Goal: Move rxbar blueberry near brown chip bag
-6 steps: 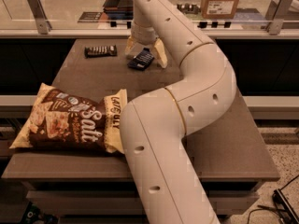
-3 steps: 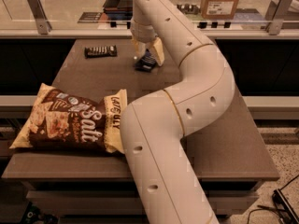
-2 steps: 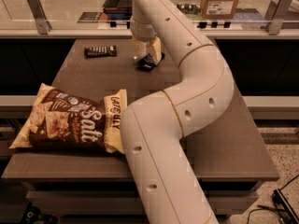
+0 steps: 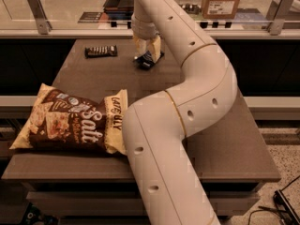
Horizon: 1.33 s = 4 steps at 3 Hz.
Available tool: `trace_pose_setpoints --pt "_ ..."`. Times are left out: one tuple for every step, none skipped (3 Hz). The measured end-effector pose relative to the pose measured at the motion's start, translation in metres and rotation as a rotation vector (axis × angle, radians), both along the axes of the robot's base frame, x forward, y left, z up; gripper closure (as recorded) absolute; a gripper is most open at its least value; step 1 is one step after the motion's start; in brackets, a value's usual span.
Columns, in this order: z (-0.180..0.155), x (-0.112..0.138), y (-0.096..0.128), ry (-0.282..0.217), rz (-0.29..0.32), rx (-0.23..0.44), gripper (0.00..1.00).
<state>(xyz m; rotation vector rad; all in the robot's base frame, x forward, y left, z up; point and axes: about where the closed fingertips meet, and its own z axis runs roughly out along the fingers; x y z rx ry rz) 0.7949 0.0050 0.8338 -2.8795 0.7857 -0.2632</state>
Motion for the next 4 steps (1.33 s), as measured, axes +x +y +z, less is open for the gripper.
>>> trace_pose_setpoints --pt "0.019 0.002 -0.009 -0.041 -0.033 0.028 1.00" --pt "0.042 0.000 -0.020 -0.077 -0.075 0.039 1.00" --pt "0.060 -0.005 -0.026 -0.099 -0.115 0.042 1.00" --pt "0.069 -0.014 -0.028 -0.109 -0.139 0.041 1.00"
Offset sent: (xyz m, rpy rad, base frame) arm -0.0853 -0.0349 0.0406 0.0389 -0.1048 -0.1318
